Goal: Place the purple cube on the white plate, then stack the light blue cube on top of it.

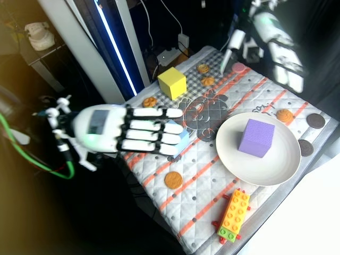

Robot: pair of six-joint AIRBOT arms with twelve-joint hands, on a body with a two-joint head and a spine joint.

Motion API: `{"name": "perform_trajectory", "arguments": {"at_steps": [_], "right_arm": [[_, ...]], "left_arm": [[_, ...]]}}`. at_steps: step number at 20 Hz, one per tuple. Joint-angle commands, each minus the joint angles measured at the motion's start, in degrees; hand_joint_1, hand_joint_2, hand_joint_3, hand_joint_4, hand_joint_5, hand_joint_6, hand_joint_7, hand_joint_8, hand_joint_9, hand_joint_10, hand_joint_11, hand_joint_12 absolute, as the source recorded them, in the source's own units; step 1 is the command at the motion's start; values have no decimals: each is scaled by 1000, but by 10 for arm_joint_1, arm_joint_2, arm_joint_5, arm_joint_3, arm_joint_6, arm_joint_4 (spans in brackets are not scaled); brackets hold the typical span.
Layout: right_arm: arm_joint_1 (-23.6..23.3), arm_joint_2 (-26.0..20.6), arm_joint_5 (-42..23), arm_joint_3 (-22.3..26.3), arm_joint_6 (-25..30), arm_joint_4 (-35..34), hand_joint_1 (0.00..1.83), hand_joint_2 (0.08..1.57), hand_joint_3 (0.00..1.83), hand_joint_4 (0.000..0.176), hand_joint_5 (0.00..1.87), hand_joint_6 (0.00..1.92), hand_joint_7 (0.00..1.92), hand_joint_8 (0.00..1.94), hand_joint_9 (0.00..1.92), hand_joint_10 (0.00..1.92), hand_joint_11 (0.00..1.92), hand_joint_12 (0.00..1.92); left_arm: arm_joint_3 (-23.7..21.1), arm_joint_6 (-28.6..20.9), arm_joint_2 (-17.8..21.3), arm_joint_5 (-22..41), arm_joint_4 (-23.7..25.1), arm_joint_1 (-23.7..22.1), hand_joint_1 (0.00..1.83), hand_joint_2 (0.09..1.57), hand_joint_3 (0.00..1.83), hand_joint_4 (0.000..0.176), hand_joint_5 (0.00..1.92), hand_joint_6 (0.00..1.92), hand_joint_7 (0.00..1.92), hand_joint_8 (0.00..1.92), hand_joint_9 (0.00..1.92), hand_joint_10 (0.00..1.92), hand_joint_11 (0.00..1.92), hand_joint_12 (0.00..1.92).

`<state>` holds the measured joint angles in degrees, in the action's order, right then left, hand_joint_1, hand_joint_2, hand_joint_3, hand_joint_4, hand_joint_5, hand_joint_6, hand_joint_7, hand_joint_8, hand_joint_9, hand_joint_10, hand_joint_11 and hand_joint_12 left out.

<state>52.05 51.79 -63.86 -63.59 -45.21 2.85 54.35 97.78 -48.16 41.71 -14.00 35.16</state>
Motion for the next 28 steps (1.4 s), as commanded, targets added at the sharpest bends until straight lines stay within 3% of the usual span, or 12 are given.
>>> {"name": "perform_trajectory", "arguments": {"at_steps": [1,5,7,10,11,12,15,18,20,24,25,28], "right_arm": [[-13,4,-38,-8,1,-11,529,935,2,175,149,1,4,2,5,0,0,326],[-39,30,21,-33,5,-4,441,950,1,168,178,9,54,8,76,15,0,540],[-51,37,52,-44,6,5,487,967,7,164,176,0,90,1,127,8,0,676],[-53,39,72,-53,6,6,482,998,11,175,126,0,54,0,91,0,1,667],[-53,41,76,-55,6,6,547,1026,4,176,198,6,272,19,369,25,119,914],[-54,44,79,-57,6,6,628,1041,2,157,237,5,374,13,464,21,157,952],[-58,59,82,-65,15,7,853,1063,0,0,630,12,825,18,846,44,454,881],[-58,63,82,-73,32,8,911,1077,0,0,932,2,1240,27,1123,368,661,1368],[-65,63,80,-77,45,8,1253,1104,11,0,959,731,1065,1047,1052,911,784,1538],[-125,65,64,-82,50,32,1231,1195,0,0,822,982,875,1431,785,1609,652,1912],[-145,69,64,-88,50,37,1241,1175,0,0,865,895,906,1391,859,1610,774,1911],[-193,103,66,-119,50,38,1227,1112,0,0,960,889,1035,1025,879,685,407,1349]], "left_arm": [[-16,-8,18,118,5,14,820,855,0,176,49,18,76,2,41,8,0,40],[-54,-10,36,176,3,67,855,861,0,123,117,13,111,4,56,4,33,21],[-62,-10,36,192,4,77,896,887,8,171,116,3,15,0,8,0,34,27],[-67,-10,36,205,4,87,882,833,16,176,140,5,51,10,37,5,0,272],[-67,-10,35,204,4,88,851,858,10,167,123,0,78,3,71,7,0,184],[-67,-11,35,204,3,91,877,853,5,174,116,0,80,3,76,7,0,175],[-67,-11,34,210,-12,98,789,853,3,146,176,0,167,10,153,2,1,266],[-66,-11,33,210,-15,99,831,850,2,142,141,0,154,0,118,0,0,168],[-66,-11,31,209,-15,100,733,895,11,146,118,0,132,0,96,0,0,27],[-66,-11,30,207,-22,105,914,909,8,176,132,6,111,4,73,5,45,20],[-66,-11,28,206,-23,106,926,897,2,176,145,9,112,4,83,8,78,38],[-63,-11,24,201,-26,107,914,907,0,175,155,2,152,4,130,8,0,353]]}}
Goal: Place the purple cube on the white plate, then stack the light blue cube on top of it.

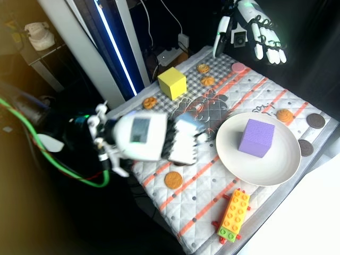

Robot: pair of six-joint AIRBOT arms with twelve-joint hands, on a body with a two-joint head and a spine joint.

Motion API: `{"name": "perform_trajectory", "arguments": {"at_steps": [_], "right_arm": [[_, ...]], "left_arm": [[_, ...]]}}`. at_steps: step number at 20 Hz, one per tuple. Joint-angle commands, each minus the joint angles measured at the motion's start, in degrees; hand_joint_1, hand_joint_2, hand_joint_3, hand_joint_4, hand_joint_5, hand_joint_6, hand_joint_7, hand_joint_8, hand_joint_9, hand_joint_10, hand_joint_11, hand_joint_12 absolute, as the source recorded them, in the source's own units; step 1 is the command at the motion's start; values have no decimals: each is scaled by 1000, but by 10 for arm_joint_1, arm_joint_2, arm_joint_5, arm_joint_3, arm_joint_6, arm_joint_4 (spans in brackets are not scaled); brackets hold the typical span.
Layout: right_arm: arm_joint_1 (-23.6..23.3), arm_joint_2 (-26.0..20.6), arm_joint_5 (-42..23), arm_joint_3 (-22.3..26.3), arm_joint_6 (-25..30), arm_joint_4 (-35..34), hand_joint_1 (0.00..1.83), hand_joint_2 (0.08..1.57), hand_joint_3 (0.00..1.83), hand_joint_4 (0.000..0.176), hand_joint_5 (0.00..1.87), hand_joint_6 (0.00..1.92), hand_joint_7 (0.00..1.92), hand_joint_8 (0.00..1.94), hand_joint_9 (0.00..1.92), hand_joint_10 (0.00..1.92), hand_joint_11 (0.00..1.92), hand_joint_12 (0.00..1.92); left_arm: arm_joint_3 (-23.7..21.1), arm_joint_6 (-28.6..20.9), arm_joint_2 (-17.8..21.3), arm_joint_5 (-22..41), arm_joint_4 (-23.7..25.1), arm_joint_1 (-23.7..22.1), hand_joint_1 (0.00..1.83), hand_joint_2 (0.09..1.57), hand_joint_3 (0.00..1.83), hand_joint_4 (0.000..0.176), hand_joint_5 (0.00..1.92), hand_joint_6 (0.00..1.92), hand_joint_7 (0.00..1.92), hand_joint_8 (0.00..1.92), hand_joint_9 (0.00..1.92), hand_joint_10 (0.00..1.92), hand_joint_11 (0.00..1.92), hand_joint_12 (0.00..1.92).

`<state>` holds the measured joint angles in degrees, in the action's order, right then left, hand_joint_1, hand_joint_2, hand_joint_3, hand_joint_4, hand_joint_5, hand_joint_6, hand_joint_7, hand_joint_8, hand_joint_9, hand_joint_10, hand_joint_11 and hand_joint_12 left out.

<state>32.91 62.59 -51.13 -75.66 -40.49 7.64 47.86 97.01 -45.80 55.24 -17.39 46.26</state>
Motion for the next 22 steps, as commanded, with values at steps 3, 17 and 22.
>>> {"name": "perform_trajectory", "arguments": {"at_steps": [3,17,22], "right_arm": [[-50,36,-35,-35,3,-10,1228,1100,0,0,970,923,1076,907,966,475,453,1318],[-144,162,64,-143,3,-36,1256,1081,0,0,939,966,1192,725,1334,307,1031,1200],[-145,173,92,-158,3,-33,1282,1069,0,0,972,818,1210,796,1348,581,1069,1299]], "left_arm": [[4,-3,-4,61,8,-4,896,901,0,176,136,4,114,12,84,17,0,89],[30,-24,-35,32,32,-22,836,919,1,136,146,3,165,2,131,4,0,352],[30,-24,-36,30,36,-24,872,905,0,120,178,3,167,0,133,3,0,333]]}}
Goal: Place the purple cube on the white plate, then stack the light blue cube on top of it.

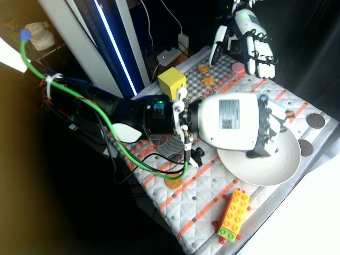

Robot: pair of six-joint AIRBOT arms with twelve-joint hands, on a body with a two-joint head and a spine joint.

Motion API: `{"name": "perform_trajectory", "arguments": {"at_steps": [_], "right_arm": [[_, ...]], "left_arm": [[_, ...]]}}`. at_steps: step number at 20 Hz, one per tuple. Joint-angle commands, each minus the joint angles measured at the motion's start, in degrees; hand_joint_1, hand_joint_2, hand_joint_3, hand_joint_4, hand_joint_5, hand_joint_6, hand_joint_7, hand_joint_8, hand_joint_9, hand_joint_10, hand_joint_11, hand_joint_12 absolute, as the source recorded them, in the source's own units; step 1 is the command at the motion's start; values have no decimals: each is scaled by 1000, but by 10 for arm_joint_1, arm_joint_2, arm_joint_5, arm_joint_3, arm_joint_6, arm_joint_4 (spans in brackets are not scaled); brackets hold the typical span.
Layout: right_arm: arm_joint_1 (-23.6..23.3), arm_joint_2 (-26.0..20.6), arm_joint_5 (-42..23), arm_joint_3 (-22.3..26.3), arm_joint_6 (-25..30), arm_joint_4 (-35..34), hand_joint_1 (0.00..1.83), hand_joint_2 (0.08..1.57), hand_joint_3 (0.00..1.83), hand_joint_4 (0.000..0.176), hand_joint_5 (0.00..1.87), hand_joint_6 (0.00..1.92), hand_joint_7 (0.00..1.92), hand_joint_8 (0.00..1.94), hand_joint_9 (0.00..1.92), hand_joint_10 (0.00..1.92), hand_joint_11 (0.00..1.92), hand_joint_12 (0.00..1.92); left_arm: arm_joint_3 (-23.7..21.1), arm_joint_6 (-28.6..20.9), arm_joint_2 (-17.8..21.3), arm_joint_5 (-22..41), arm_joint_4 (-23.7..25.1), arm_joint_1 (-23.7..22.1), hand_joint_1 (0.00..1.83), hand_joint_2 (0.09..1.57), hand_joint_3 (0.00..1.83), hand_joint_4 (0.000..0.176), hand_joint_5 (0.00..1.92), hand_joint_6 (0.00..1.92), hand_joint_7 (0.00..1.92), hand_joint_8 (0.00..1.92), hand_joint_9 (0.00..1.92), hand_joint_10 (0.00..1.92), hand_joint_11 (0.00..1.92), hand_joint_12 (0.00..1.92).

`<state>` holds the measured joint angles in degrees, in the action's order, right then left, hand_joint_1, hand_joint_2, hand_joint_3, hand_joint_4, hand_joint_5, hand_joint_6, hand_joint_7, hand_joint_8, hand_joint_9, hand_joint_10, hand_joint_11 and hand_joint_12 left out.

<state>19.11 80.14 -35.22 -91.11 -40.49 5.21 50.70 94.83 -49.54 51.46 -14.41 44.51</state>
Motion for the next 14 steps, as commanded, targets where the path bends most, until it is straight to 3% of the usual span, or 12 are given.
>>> {"name": "perform_trajectory", "arguments": {"at_steps": [1,2,3,4,5,7,8,9,10,11,12,14], "right_arm": [[-7,-2,-66,-3,3,-9,1281,1073,0,0,963,826,1205,803,1329,614,1048,1332],[-7,-1,-65,-3,3,-9,1279,1076,0,0,946,869,1204,785,1290,591,1023,1300],[-7,1,-65,-3,3,-8,1279,1078,0,0,947,855,1199,801,1277,581,1009,1288],[-7,1,-65,-2,3,-7,1281,1071,0,0,954,868,1226,731,1282,511,1018,1218],[-7,1,-64,-2,3,-4,1274,1073,1,0,945,900,1225,711,1294,449,1008,1221],[-7,1,-64,-1,3,0,1268,1080,1,0,930,932,1205,740,1292,402,973,1224],[-7,1,-64,0,3,1,1259,1122,0,0,951,779,1030,1152,1123,1097,952,1654],[-7,1,-64,0,3,1,1256,1131,2,0,889,877,1031,1134,1011,1198,862,1706],[-7,1,-64,0,3,1,1105,1087,0,0,807,364,926,533,888,846,698,1494],[-7,1,-64,0,3,1,1072,1064,0,0,799,107,923,216,851,532,580,1321],[-6,1,-64,0,3,1,1018,1030,1,0,737,22,859,63,790,314,436,1254],[-5,1,-64,0,3,1,958,1003,0,0,648,0,776,3,777,170,356,1261]], "left_arm": [[2,-2,1,68,6,-7,878,904,0,107,188,3,166,0,130,1,0,313],[2,-2,1,68,6,-7,873,911,2,101,165,19,164,0,115,8,0,166],[2,-2,1,67,6,-7,851,924,3,99,160,10,167,0,121,8,0,182],[2,-2,1,67,6,-7,854,922,1,109,158,4,161,2,112,3,0,77],[2,-2,0,68,6,-7,866,912,2,124,175,2,169,1,125,1,0,169],[2,-2,0,68,6,-8,877,913,2,119,185,3,171,1,132,2,0,265],[2,-2,-1,68,6,-8,874,914,1,115,187,1,176,1,133,1,0,174],[2,-2,-1,68,6,-8,854,918,1,119,187,1,176,0,138,2,0,183],[2,-2,-1,68,6,-8,858,917,1,121,176,0,175,0,138,1,0,186],[2,-2,-1,69,6,-8,849,925,2,117,166,1,176,0,142,2,0,231],[2,-2,-1,69,6,-9,850,920,0,115,168,1,176,1,152,3,0,374],[2,-2,-1,70,7,-9,830,916,0,108,180,2,180,0,167,5,0,479]]}}
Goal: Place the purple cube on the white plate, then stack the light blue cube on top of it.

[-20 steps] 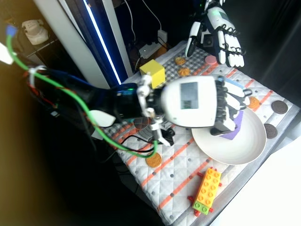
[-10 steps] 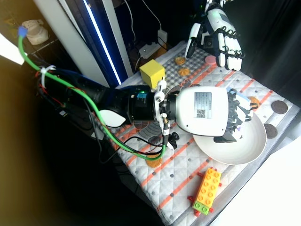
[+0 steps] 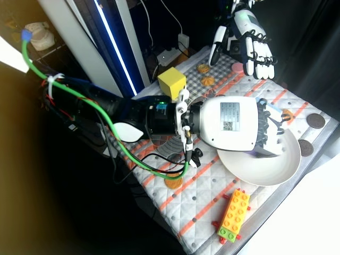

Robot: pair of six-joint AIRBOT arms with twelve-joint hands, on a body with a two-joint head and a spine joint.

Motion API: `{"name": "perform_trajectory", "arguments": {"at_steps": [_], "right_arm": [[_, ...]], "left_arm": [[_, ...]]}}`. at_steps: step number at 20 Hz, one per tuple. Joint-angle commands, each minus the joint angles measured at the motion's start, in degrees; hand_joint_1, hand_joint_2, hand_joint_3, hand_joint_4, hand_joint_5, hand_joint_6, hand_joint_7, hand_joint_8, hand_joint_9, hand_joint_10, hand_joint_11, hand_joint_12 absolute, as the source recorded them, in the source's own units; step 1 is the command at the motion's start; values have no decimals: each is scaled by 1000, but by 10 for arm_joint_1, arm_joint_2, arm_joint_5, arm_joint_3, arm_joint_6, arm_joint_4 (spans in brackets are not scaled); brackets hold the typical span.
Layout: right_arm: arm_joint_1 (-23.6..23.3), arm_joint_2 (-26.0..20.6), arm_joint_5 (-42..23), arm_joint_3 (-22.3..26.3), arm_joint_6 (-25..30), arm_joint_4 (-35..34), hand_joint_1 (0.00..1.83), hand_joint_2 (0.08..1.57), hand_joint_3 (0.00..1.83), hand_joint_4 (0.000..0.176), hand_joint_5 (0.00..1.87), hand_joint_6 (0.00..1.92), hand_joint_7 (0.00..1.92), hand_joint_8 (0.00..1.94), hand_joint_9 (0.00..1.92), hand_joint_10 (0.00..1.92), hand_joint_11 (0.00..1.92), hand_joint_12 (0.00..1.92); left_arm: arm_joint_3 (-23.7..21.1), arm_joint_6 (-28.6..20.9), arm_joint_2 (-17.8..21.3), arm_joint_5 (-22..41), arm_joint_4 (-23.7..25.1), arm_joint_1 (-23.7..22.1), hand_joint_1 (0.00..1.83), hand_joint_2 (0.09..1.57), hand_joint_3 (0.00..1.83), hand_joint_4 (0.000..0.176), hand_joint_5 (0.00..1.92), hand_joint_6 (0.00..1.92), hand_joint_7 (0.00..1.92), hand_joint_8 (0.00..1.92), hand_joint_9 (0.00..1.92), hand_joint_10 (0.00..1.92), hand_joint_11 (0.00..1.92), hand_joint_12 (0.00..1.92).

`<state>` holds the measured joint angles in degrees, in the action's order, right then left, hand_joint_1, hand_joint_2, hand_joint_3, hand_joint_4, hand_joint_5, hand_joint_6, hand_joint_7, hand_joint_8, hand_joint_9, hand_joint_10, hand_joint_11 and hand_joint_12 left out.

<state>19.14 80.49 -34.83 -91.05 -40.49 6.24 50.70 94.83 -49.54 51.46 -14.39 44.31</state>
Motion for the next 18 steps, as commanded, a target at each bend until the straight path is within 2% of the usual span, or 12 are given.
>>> {"name": "perform_trajectory", "arguments": {"at_steps": [1,3,4,5,8,9,11,13,15,16,17,18], "right_arm": [[-4,-2,-67,-1,3,-9,945,985,0,6,613,0,730,0,758,146,338,1242],[-4,-2,-66,-3,3,-9,925,971,0,15,571,0,712,0,754,142,335,1272],[-4,-1,-65,-4,3,-9,911,967,0,31,552,0,695,0,743,137,328,1273],[-4,-1,-64,-4,3,-9,887,958,0,47,532,0,693,0,742,138,308,1296],[-2,-1,-63,-5,3,-9,874,951,0,57,485,1,650,1,680,97,253,1237],[-1,-1,-63,-5,3,-9,873,945,0,59,476,0,650,2,686,95,274,1238],[-1,-1,-63,-6,3,-9,846,941,0,69,448,0,639,1,672,84,254,1230],[0,-1,-61,-6,3,-9,826,937,0,80,424,0,624,0,658,68,219,1273],[0,-2,-62,-4,3,-9,738,913,0,132,251,0,436,0,570,25,187,1267],[0,-2,-62,1,3,-9,720,855,0,167,49,0,150,0,311,4,37,1290],[0,-4,-70,7,3,-7,701,821,0,174,9,0,29,0,160,5,7,1149],[0,-13,-85,14,3,-7,653,788,0,176,1,0,5,0,31,1,1,862]], "left_arm": [[2,-2,-1,70,8,-7,838,906,0,111,187,4,182,1,174,6,0,493],[2,-2,-2,70,9,-8,831,910,0,107,170,1,171,1,161,3,0,492],[2,-2,-2,70,9,-8,834,902,0,119,185,3,166,0,155,0,0,470],[2,-2,-2,70,9,-8,817,904,0,115,196,4,181,3,172,5,0,534],[2,-3,-2,70,9,-8,828,892,0,127,193,0,167,0,162,0,0,500],[2,-3,-2,70,9,-8,832,894,0,108,192,0,182,3,177,5,0,570],[2,-3,-2,71,9,-8,837,893,0,123,161,4,171,5,156,9,0,450],[2,-3,-2,71,9,-8,853,900,1,112,194,6,190,3,172,8,0,519],[2,-3,-2,71,9,-7,850,909,1,112,196,2,190,1,170,7,0,520],[2,-3,-2,72,9,-7,864,913,1,109,200,2,196,1,180,7,0,585],[1,-3,-2,74,9,-7,853,914,1,107,198,0,191,1,171,2,0,547],[2,-8,-3,79,7,-7,848,915,1,120,179,0,169,0,157,1,0,507]]}}
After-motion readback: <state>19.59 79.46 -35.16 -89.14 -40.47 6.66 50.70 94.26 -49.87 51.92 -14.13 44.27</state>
